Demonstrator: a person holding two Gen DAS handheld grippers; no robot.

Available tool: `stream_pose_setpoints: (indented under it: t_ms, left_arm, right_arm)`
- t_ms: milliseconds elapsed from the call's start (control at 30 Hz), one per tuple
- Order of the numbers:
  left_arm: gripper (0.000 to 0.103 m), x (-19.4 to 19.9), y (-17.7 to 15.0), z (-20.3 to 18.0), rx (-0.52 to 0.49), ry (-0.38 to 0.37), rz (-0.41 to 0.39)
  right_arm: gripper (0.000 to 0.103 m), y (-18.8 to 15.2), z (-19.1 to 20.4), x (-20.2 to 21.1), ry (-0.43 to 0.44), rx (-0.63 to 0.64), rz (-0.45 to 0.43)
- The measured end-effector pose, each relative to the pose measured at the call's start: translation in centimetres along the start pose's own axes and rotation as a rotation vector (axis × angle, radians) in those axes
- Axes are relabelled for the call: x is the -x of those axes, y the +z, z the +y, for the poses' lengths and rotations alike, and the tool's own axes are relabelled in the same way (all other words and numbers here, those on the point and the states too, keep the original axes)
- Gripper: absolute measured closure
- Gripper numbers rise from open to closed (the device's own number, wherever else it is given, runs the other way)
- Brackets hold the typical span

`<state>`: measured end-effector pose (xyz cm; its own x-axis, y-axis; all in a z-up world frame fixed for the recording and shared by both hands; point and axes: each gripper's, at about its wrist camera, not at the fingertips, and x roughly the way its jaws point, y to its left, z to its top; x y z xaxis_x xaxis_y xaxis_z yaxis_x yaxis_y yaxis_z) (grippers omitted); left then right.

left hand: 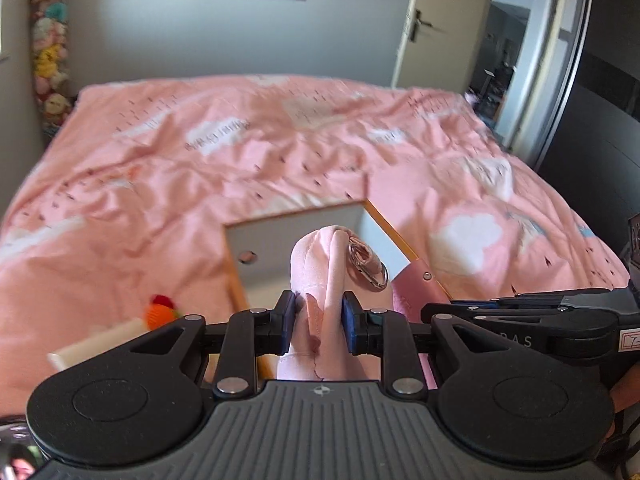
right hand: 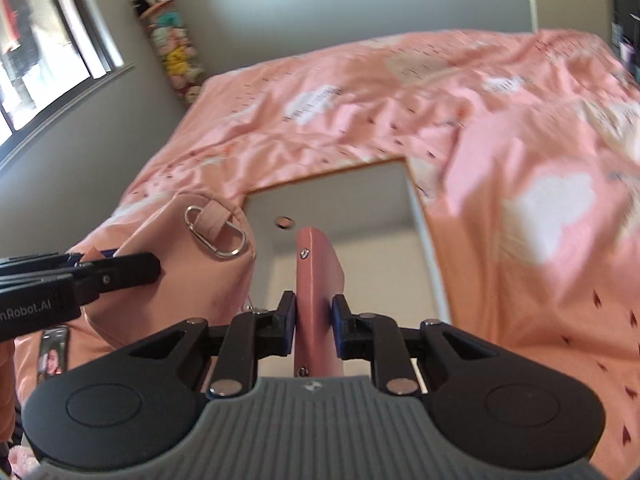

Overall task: Organize objects
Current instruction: 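Carry the pink bag and pink phone case over the open box with both tools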

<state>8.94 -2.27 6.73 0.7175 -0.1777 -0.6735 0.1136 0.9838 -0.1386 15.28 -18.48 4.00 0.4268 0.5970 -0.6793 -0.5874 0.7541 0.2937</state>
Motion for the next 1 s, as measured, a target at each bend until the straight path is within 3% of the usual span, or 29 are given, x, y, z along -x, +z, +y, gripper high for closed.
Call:
stream_pose_setpoints:
  t_ms: [267,500,633,1000]
  left_arm:
    - [0.075,-6.4,-2.5,-1.5,0.023,-0.073,0.138]
    - [0.075,-9.2,-3.9,-2.3,-0.004,0.004,0.200]
    - [0.075,-10.5,-4.8,-3.7,-0.073,0.075,0.216]
    - [0.072,-12.9,-5.4,-5.6,-0.085,0.052,0.272]
  right_arm:
    - [0.083,-2.3,-4.2,-2.4,-0.053,-0.110,0.071]
    - [0.083,-3.3,-5.1,-3.9,-0.085,-0.126,0.115]
    - [0.083,-3.2,-4.7,-4.2,-0.125,-0.087,0.116]
    - [0.085,-2.2,-4.9,-5.4,-0.146,0.039,0.233]
